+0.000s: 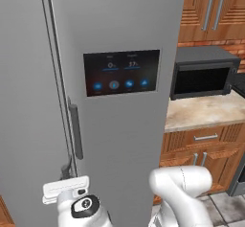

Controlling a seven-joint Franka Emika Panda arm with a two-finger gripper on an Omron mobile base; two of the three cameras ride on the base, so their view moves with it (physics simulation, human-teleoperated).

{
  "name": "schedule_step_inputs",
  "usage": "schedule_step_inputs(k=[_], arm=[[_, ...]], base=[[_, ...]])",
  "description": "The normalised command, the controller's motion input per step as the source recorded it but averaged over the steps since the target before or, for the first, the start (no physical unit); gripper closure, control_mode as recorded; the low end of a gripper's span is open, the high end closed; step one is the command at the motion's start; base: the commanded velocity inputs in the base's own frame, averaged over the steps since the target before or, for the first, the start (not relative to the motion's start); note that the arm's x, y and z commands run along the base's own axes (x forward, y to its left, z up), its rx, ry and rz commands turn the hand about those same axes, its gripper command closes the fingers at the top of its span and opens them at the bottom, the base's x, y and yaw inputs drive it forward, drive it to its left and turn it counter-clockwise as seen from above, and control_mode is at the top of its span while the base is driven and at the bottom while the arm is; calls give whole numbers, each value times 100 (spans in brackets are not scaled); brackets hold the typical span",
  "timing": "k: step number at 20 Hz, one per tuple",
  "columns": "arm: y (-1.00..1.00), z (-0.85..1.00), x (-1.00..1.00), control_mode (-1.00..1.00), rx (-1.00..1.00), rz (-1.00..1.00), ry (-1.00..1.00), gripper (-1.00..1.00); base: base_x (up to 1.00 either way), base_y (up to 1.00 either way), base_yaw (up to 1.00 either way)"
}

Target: Open the freezer door, pick up the ice cube tray from the freezer, and place it on the dining counter.

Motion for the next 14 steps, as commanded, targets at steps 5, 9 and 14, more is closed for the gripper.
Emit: schedule_step_inputs(k=[5, 9, 14], arm=[[43, 0, -57, -100, 0, 0, 10, 100], [49, 0, -50, -100, 0, 0, 9, 100], [48, 0, -46, -100, 0, 0, 9, 100]], base=[[0, 0, 0], [0, 0, 0], [0, 0, 0]])
